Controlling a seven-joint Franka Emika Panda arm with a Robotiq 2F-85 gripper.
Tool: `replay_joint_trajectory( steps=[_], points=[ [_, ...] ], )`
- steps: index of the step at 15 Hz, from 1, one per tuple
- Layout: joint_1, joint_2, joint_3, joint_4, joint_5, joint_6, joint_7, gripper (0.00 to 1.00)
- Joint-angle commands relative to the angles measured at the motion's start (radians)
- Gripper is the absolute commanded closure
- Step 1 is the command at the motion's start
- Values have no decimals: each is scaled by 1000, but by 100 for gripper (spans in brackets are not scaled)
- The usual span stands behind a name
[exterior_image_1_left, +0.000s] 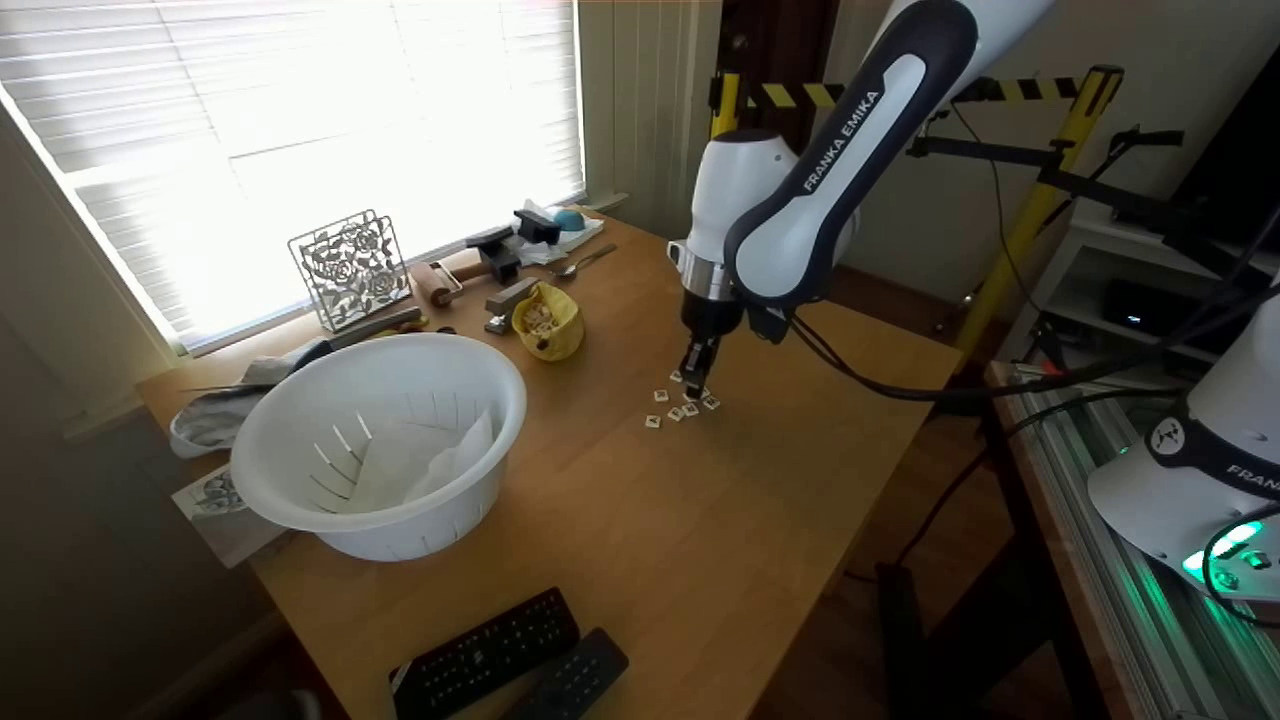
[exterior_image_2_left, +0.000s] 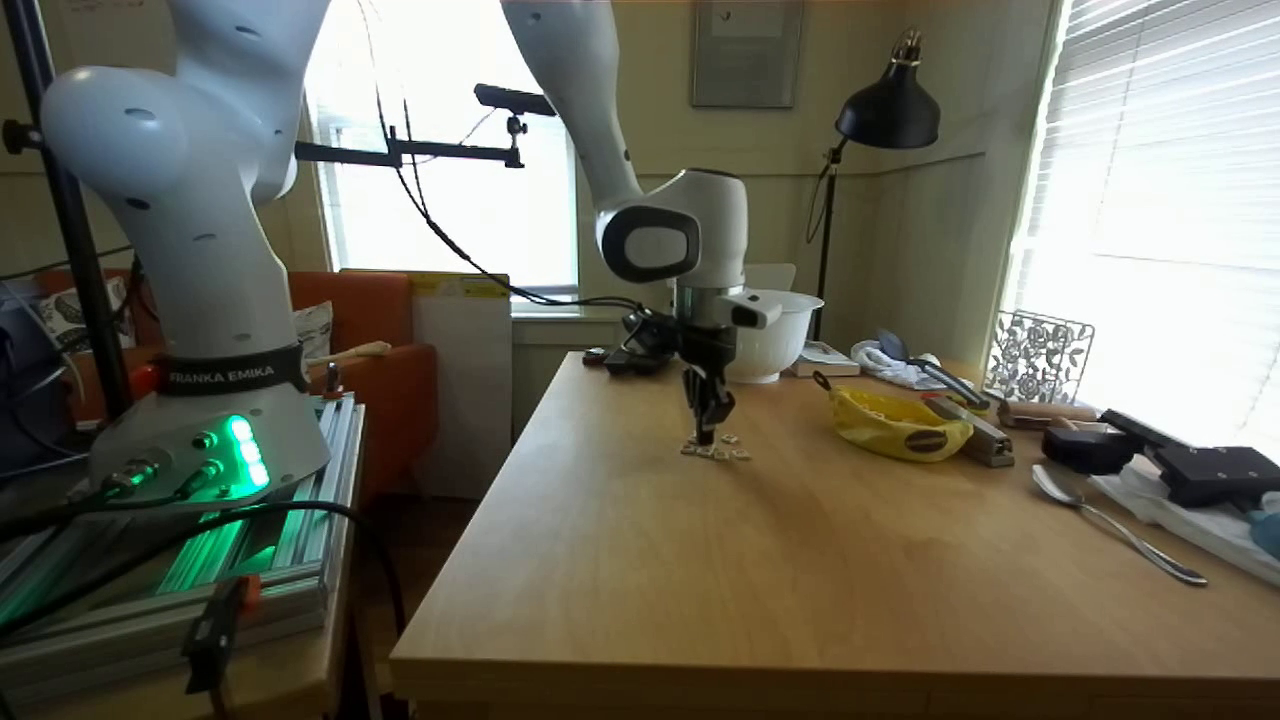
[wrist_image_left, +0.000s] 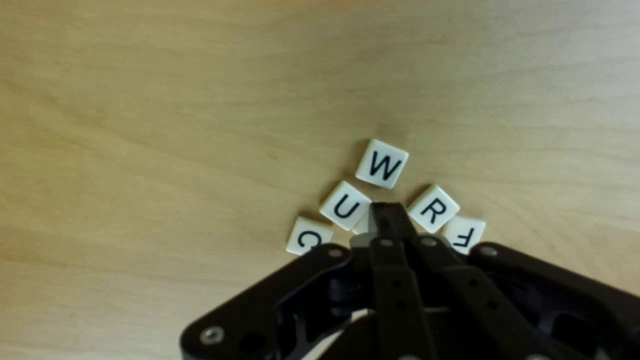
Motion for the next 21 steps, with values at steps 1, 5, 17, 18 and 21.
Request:
replay_joint_trajectory(
  steps=[1, 5, 17, 18, 21],
  points=[
    [7, 24, 2, 17, 19, 4, 10, 100],
    [2, 37, 10, 30, 20, 3, -2, 100],
    [3, 73, 44, 66, -30, 9, -128, 100],
    [3, 75, 46, 66, -37, 9, -148, 100],
    [-6, 79, 60, 66, -49, 17, -212, 100]
  ],
)
